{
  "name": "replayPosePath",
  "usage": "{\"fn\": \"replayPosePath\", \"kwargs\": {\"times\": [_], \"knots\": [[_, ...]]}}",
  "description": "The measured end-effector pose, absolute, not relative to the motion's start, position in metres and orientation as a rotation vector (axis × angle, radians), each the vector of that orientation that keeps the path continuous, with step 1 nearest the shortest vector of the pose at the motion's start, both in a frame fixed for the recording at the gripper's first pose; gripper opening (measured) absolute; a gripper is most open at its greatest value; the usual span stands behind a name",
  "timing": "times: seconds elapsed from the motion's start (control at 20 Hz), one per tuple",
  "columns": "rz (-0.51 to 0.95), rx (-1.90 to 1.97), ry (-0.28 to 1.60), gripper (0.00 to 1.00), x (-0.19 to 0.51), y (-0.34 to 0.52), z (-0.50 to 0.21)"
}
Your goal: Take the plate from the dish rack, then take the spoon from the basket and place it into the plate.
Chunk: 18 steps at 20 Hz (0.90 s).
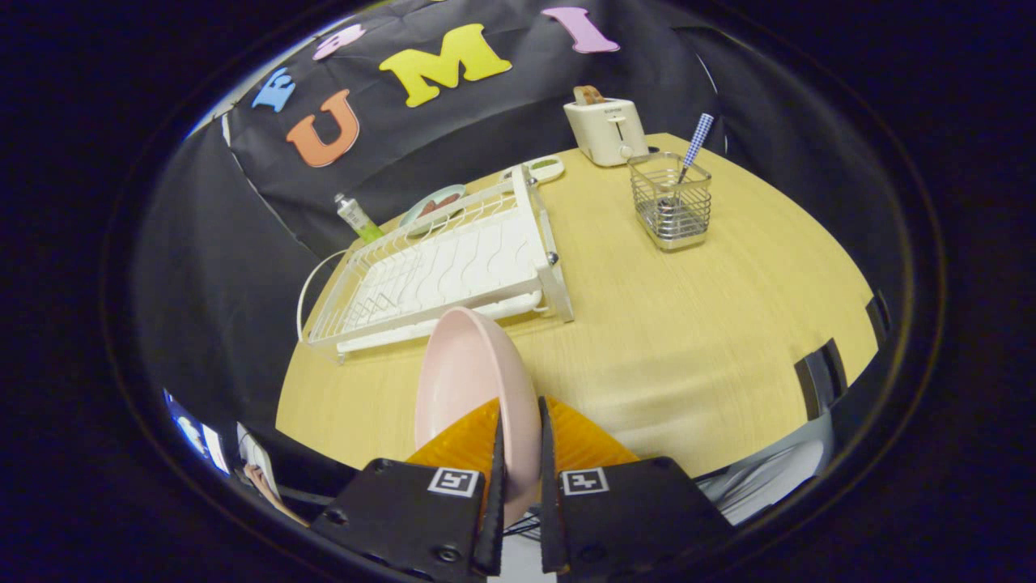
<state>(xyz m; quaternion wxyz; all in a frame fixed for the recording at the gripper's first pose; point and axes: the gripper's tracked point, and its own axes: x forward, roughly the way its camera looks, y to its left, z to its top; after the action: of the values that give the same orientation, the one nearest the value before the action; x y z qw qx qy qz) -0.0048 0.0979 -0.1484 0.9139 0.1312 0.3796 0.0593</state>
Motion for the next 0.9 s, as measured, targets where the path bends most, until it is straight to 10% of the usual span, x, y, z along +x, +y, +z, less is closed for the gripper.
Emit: {"fn": "replayPosePath", "kwargs": {"times": [0.25, 0.4, 0.6, 0.9], "knots": [[0.058, 0.201, 0.652, 0.35, 0.012, 0.078, -0.16], [0.094, 0.211, 0.545, 0.75, 0.02, 0.072, -0.153], [0.045, 0.158, 0.377, 0.98, 0.036, 0.033, -0.128], [-0.035, 0.096, 0.179, 1.0, 0.067, -0.026, -0.078]]}}
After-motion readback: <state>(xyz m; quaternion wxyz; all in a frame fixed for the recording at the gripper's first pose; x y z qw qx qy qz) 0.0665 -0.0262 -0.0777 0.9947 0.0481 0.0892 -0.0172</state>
